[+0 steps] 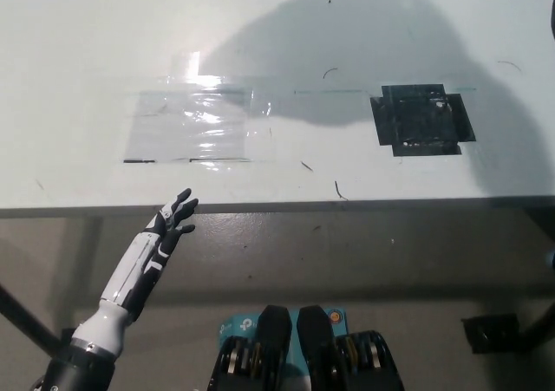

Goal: Use the right hand to pick up a rubix's cube and place it into a plastic bag and lift the bag

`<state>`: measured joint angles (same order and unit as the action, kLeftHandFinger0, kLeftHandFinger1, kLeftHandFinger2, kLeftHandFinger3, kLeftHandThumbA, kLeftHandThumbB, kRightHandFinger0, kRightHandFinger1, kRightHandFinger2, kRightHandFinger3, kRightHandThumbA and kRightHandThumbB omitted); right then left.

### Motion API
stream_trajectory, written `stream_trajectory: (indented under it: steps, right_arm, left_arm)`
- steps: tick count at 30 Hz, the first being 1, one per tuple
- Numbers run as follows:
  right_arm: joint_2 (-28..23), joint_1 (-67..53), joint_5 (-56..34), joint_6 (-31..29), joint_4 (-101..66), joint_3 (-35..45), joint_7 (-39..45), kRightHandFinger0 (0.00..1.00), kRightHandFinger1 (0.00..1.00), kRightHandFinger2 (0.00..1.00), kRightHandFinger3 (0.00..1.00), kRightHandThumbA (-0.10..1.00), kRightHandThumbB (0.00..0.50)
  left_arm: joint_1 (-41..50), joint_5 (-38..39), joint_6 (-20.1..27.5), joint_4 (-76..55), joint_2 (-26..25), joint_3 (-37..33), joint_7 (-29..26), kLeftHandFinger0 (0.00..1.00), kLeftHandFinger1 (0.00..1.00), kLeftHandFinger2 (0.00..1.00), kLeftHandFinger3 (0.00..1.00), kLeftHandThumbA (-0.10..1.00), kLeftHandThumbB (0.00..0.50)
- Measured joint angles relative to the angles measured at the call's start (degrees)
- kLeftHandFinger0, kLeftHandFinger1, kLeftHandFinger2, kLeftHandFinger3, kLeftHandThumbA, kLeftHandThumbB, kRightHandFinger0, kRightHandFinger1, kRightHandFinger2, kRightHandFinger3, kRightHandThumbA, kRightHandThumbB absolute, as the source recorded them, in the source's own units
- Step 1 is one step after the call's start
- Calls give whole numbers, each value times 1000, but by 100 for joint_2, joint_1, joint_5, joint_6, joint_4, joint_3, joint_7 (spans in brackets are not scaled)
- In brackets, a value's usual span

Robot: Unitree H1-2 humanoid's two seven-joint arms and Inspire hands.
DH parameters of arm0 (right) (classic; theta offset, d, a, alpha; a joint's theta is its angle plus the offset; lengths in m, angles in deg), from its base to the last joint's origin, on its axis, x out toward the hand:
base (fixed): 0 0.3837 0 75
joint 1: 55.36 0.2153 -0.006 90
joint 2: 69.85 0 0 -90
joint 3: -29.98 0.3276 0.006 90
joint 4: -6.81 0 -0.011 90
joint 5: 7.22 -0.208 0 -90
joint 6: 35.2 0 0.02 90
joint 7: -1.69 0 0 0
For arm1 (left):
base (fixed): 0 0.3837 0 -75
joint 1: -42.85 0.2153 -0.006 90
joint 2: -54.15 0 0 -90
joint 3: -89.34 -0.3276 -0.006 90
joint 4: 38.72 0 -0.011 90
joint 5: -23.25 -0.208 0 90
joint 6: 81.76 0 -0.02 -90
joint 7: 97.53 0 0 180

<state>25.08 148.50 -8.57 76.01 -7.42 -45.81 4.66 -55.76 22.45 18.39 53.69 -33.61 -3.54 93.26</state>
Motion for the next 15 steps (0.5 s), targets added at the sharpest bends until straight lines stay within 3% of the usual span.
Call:
stream_trajectory:
  steps: [2,5,11,12,15]
  right_arm:
    - [0,25,-15,-34,-7,-16,-12,0,481,896,1000,152,103]
    - [19,-68,-12,-113,-11,-119,-61,0,468,865,986,151,101]
    - [309,-944,133,-224,123,-618,-215,0,455,872,833,182,134]
    - [373,-1112,156,-233,168,-684,-225,0,472,898,826,227,132]
    - [495,-1393,170,-234,268,-772,-227,0,469,845,828,275,107]
  left_arm:
    - [0,-1,0,-6,-1,-2,4,944,1000,1000,1000,971,176]
    - [0,1,-1,-14,-6,-3,17,955,1000,1000,1000,944,170]
    - [-8,16,-3,-19,-5,-2,66,957,1000,1000,1000,943,173]
    - [-14,17,-3,-19,-6,-2,75,958,1000,1000,1000,942,175]
    - [-42,19,-4,-22,-6,0,87,956,1000,1000,1000,943,174]
